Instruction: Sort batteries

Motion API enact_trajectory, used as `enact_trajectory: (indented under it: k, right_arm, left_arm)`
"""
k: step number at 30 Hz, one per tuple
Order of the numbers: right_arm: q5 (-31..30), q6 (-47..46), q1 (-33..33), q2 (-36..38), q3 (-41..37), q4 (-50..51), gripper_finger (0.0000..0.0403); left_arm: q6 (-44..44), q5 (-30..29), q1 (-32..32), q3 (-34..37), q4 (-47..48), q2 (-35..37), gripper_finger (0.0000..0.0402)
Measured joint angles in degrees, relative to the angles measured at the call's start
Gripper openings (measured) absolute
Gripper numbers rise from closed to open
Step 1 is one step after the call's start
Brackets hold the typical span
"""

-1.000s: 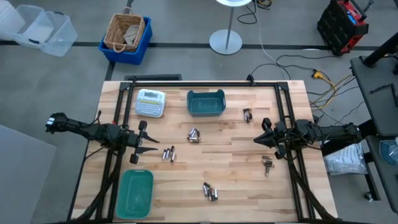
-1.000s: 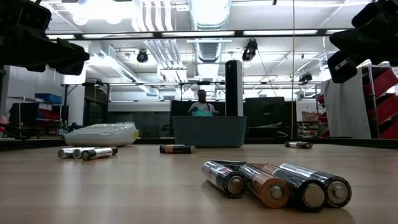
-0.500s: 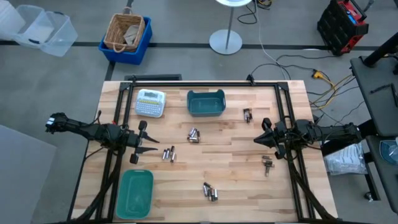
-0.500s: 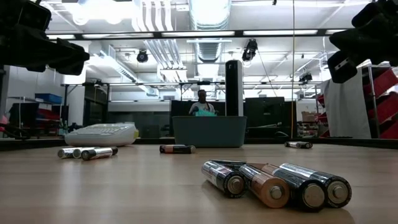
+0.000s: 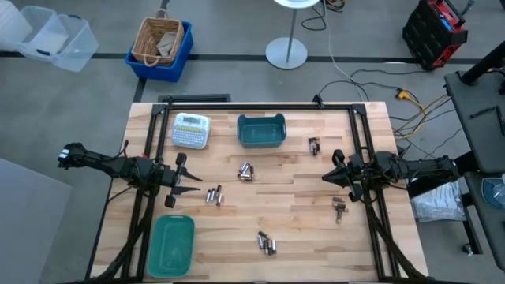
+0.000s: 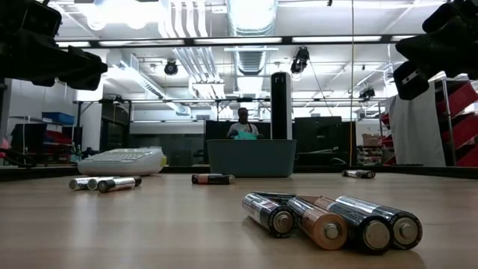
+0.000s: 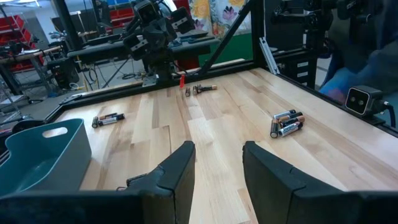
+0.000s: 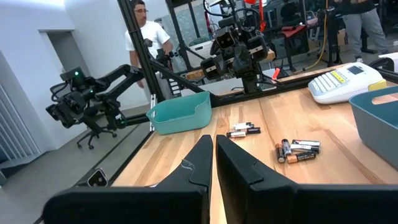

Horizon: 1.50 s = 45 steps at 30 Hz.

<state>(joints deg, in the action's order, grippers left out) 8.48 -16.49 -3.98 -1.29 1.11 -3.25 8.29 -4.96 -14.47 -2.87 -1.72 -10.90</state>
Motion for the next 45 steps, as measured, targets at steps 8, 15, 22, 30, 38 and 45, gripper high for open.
enact_trajectory:
  k: [8, 15, 22, 30, 38, 45]
  right_arm:
    - [0.00, 0.00, 0.01, 0.00, 0.01, 0.00, 0.0013]
    - [0.01, 0.00, 0.00, -0.01, 0.01, 0.00, 0.0013]
    - [0.00, 0.00, 0.01, 0.01, 0.01, 0.00, 0.0013]
    - [-0.01, 1.17, 0.01, 0.00, 0.00, 0.00, 0.0013]
    - [-0.10, 0.76, 0.01, 0.00, 0.00, -1.26, 0.0013]
    - [-0.75, 0.45, 0.02, 0.01, 0.01, -3.24, 0.0013]
  left_arm:
    - [0.00, 0.01, 0.01, 0.00, 0.02, 0.01, 0.0116]
    - [0.00, 0.00, 0.01, 0.00, 0.02, 0.01, 0.0116]
    - [0.00, 0.01, 0.01, 0.00, 0.01, 0.01, 0.0116]
    - [0.07, -0.01, 0.00, 0.00, 0.01, 0.00, 0.0116]
    - [-0.81, -0.14, -0.01, 0.00, -0.19, -0.01, 0.0116]
    - [-5.80, -0.05, -0.05, 0.00, -6.41, 0.01, 0.0116]
